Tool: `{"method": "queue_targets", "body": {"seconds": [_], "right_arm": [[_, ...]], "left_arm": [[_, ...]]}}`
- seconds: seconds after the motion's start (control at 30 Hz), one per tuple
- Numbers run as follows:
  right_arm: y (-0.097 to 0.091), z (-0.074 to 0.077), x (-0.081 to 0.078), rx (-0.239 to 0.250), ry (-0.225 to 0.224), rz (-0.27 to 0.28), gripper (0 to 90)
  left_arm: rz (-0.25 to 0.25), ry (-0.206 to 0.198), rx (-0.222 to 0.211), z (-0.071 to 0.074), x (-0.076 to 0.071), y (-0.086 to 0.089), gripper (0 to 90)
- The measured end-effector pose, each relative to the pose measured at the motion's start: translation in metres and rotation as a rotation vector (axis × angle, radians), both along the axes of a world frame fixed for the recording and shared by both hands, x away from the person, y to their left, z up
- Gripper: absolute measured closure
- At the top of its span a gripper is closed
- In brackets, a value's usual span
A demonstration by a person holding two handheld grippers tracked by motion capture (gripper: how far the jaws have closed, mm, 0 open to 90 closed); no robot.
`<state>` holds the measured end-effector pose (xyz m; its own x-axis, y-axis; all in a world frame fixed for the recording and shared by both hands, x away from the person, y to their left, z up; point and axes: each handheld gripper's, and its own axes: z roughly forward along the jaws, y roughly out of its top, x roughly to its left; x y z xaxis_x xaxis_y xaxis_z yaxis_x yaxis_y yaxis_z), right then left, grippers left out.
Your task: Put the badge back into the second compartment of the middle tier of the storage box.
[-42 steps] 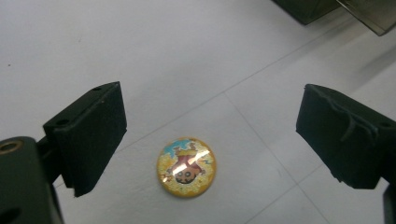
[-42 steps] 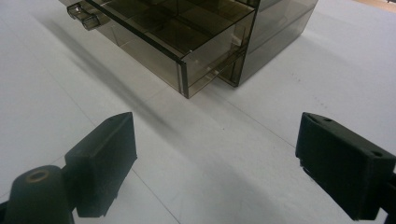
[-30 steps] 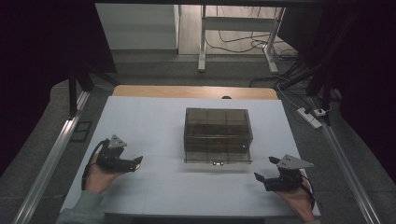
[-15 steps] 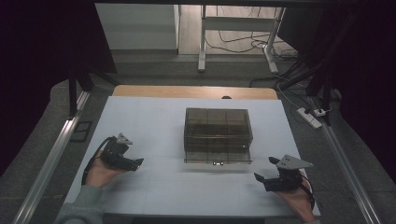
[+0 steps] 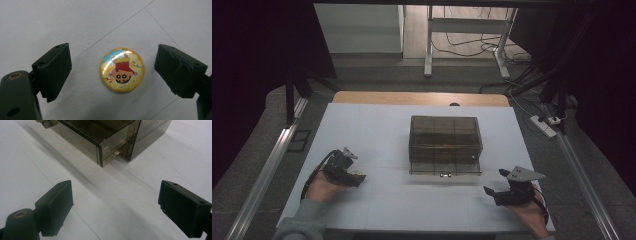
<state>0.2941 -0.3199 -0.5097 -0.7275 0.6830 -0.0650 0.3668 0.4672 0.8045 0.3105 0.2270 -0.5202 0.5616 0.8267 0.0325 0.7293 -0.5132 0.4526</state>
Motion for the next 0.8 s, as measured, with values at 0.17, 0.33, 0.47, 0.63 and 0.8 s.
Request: {"method": "queue_targets", "body": {"seconds": [0.17, 0.33, 0.47, 0.63, 0.8], "right_arm": [[0.0001, -0.0003, 0.0000, -0.003, 0.002, -0.003, 12.2], [0.0002, -0.0009, 0.0003, -0.007, 0.004, -0.006, 12.2], [0.0005, -0.0014, 0.0005, -0.006, 0.008, -0.005, 12.3], [0.0010, -0.0020, 0.0007, -0.012, 0.010, -0.008, 12.6], [0.0009, -0.0023, 0.0009, -0.017, 0.013, -0.014, 12.8]], "left_arm": [[-0.007, 0.023, 0.020, -0.0043, 0.0007, -0.0011, 16.6], [-0.014, 0.034, 0.014, -0.0047, 0.0008, -0.0014, 20.0], [-0.024, 0.044, 0.003, -0.0044, 0.0008, -0.0008, 25.7], [-0.041, 0.071, -0.031, -0.0038, 0.0009, 0.0002, 35.5], [-0.036, 0.079, -0.032, -0.0029, 0.0004, -0.0007, 40.2]]}}
